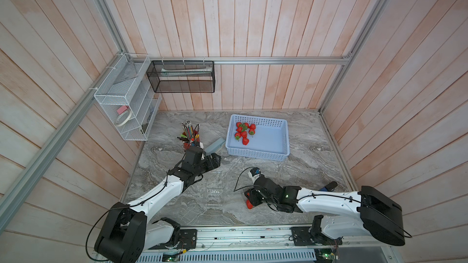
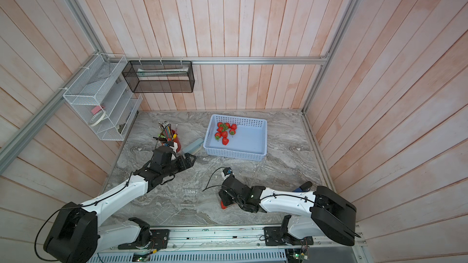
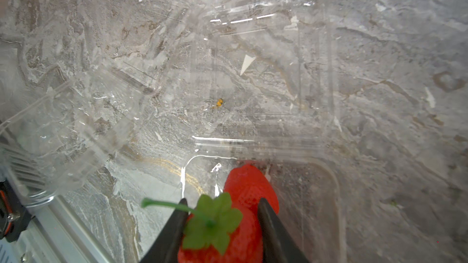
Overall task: Pack strawberries into containers
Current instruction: Place the strawberry in the packing box, then adjust the strawberry in the packing box.
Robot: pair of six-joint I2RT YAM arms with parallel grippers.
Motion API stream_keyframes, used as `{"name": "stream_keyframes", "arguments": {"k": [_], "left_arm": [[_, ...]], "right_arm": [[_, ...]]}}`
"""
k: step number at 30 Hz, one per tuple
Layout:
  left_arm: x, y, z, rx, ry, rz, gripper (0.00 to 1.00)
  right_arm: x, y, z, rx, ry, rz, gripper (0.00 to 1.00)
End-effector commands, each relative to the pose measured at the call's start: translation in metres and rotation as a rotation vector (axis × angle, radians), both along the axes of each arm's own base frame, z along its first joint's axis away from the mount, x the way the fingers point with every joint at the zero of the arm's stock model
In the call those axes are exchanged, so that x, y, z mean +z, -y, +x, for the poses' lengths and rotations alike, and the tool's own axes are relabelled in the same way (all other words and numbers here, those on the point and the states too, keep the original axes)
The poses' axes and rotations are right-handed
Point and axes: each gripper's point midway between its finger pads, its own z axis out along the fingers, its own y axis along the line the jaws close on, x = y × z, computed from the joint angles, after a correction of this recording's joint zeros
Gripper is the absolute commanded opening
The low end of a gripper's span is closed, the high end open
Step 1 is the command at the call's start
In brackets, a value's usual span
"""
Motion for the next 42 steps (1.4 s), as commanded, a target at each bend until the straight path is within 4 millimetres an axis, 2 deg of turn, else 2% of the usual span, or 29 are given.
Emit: {"name": "stream_keyframes", "arguments": {"k": [1, 5, 11, 16, 22, 29, 31, 34, 39, 42], "left_arm": [[-0.003, -0.003, -0.004, 0.010, -0.012, -0.004, 0.94], [-0.005, -0.005, -0.006, 0.014, -0.018, 0.001, 0.94], [-0.004, -0.004, -0.007, 0.012, -0.012, -0.006, 0.94], [-0.002, -0.002, -0.009, 0.008, -0.020, -0.022, 0.94], [0.009, 0.009, -0.019, -0.018, 0.002, -0.031, 0.94], [0.017, 0.014, -0.030, -0.031, 0.003, -0.071, 0.94], [0.019, 0.016, -0.033, -0.037, 0.004, -0.073, 0.94], [0.020, 0.013, -0.035, -0.032, 0.009, -0.065, 0.94], [0.016, 0.010, -0.038, -0.018, 0.005, -0.067, 0.94], [0.014, 0.009, -0.039, -0.014, -0.002, -0.061, 0.94]], "right_arm": [[-0.018, 0.007, -0.009, 0.007, -0.053, -0.059, 0.47], [-0.016, 0.006, -0.010, 0.022, -0.052, -0.070, 0.52], [-0.017, 0.013, -0.012, 0.009, -0.054, -0.081, 0.54], [-0.003, 0.011, -0.007, -0.010, -0.030, -0.048, 0.55], [0.019, 0.007, 0.004, -0.024, 0.032, -0.042, 0.56], [0.036, 0.015, 0.013, -0.059, 0.097, -0.053, 0.55], [0.040, 0.018, 0.015, -0.068, 0.110, -0.052, 0.51], [0.041, 0.024, 0.011, -0.066, 0.101, -0.058, 0.33], [0.030, 0.036, -0.003, -0.053, 0.043, -0.064, 0.08], [0.023, 0.039, -0.014, -0.032, 0.008, -0.063, 0.00]]}}
